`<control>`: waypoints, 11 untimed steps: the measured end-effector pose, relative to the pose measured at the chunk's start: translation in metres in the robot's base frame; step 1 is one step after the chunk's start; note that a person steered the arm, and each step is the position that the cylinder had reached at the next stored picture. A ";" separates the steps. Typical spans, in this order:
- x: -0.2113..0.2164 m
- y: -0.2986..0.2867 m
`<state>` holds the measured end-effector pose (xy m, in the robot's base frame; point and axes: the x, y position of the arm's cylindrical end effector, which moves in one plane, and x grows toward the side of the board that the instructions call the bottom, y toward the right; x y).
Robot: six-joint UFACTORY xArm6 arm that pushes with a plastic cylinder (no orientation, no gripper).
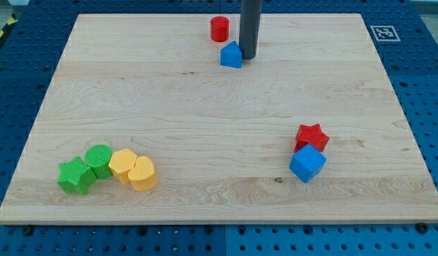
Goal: Point your arm at the blue cube
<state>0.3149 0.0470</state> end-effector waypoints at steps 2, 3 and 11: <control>0.000 -0.006; 0.000 -0.014; 0.278 0.097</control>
